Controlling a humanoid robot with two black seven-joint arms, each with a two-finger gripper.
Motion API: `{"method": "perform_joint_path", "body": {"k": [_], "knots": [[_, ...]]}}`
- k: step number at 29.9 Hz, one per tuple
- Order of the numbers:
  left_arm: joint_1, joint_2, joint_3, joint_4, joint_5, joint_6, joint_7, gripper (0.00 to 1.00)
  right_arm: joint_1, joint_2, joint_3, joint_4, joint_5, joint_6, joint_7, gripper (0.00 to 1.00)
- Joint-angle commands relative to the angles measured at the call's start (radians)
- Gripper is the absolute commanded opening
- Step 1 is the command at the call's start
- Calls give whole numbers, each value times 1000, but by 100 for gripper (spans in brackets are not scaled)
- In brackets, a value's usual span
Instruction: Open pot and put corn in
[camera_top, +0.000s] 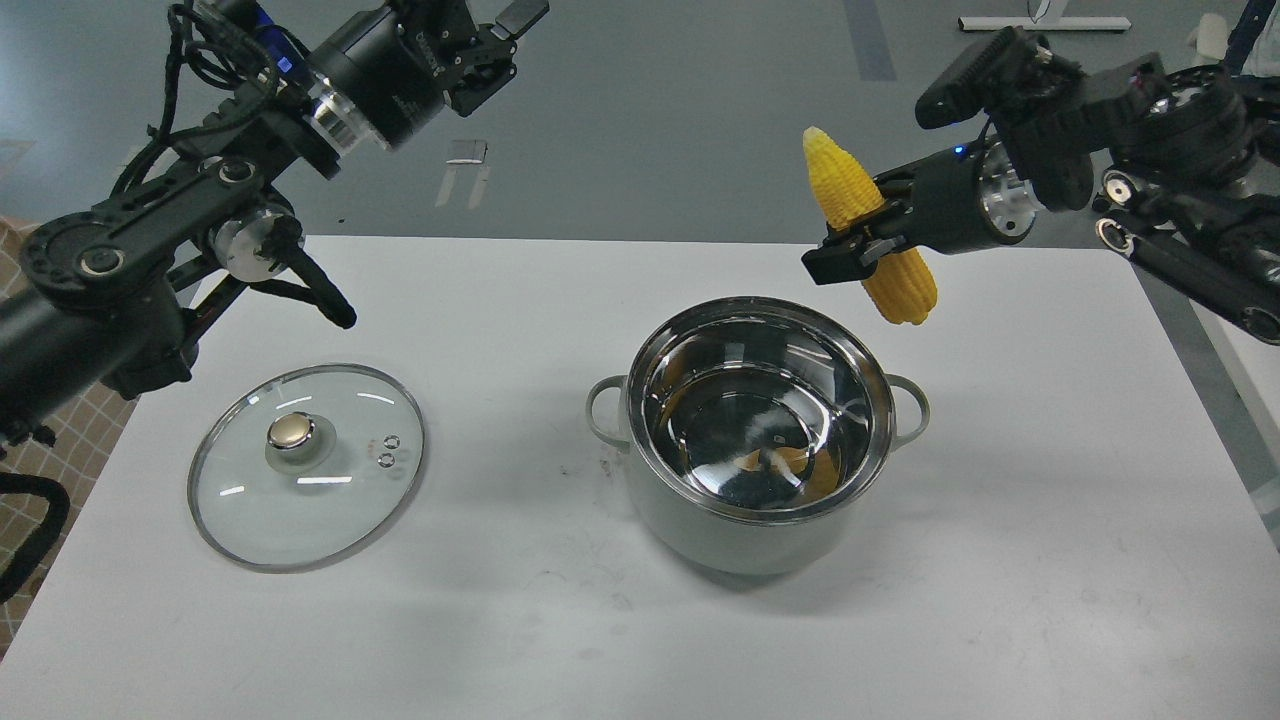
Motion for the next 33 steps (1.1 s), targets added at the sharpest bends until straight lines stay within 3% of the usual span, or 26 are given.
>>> {"method": "perform_joint_path", "body": {"k": [1,11,19,22,29,33], "knots": [[4,2,0,0,0,0,0,95,0,82,-61,5,3,0,0,0],[10,2,-2,0,0,0,0,95,-3,140,-146,3,3,0,0,10],[19,2,-2,0,0,0,0,95,-4,137,-161,29,3,0,0,30],[19,3,-2,0,0,0,0,95,-6,136,-162,29,3,0,0,39],[19,5,-2,0,0,-1,0,95,-10,128,-162,55,4,0,0,85],[21,5,-2,-2,0,-1,0,95,-10,125,-162,60,12,0,0,92]]}}
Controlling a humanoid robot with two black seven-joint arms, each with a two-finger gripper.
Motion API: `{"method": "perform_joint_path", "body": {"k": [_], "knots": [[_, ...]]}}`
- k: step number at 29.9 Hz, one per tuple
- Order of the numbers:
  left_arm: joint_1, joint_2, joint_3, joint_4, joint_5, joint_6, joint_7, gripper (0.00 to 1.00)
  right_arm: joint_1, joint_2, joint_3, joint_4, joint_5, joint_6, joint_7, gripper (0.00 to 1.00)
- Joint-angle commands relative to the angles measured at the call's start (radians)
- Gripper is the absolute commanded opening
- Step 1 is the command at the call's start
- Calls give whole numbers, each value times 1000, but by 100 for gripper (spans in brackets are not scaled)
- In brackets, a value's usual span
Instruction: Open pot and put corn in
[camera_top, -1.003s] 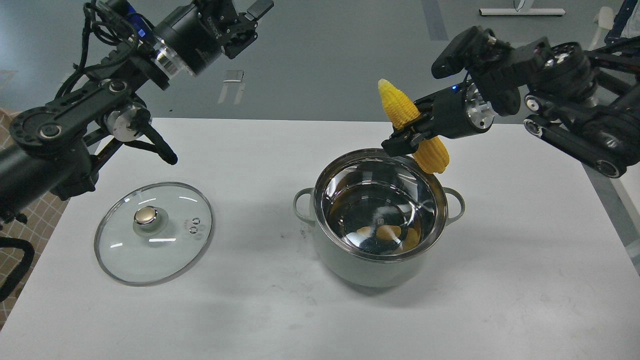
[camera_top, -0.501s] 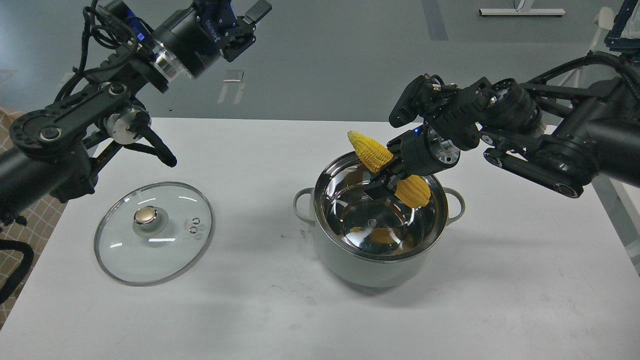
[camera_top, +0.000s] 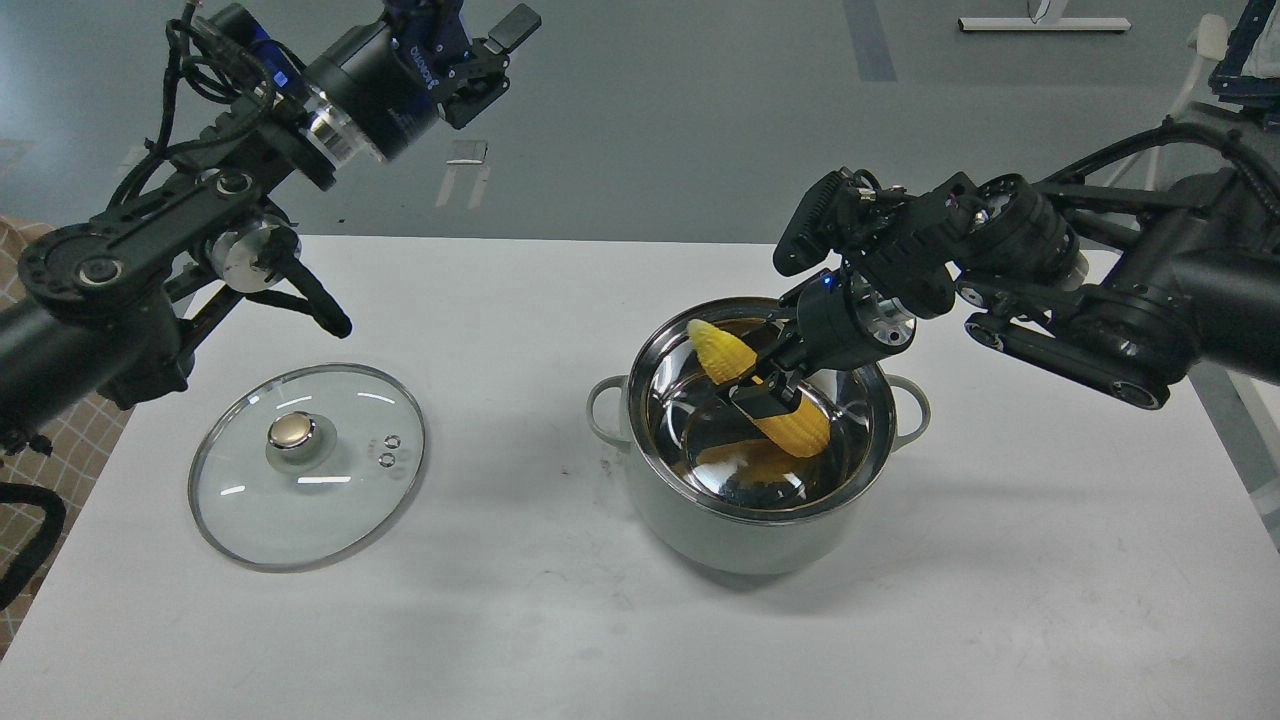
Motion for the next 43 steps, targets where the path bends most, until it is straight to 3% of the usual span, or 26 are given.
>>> {"method": "perform_joint_path", "body": {"k": [1,12,21,24,29,34,36,39,43], "knots": [[1,2,0,-1,0,-2,0,95,0,-1,2,4,13,0,0,92],[4,14,0,-1,0,-2,0,95,57,-8,84,-51,110,0,0,93],[18,12,0,6,-2,8,0,98,104,-6,251,-424,478,0,0,100],[36,11,-15,17,-5,6,0,98,28,-6,290,-519,683,-86,0,100],[61,-3,-17,46,-9,-3,0,98,-136,-8,406,-536,985,-186,0,100],[79,-61,-18,151,-14,-31,0,98,-274,-3,572,-532,1153,-188,0,100],[96,-115,-27,216,-32,-101,0,98,-351,8,697,-529,1219,-182,0,100],[115,-147,-63,273,-92,-155,0,98,-416,29,776,-529,1237,-180,0,100],[122,-179,-84,330,-117,-166,0,98,-442,48,798,-532,1242,-180,0,100]]}}
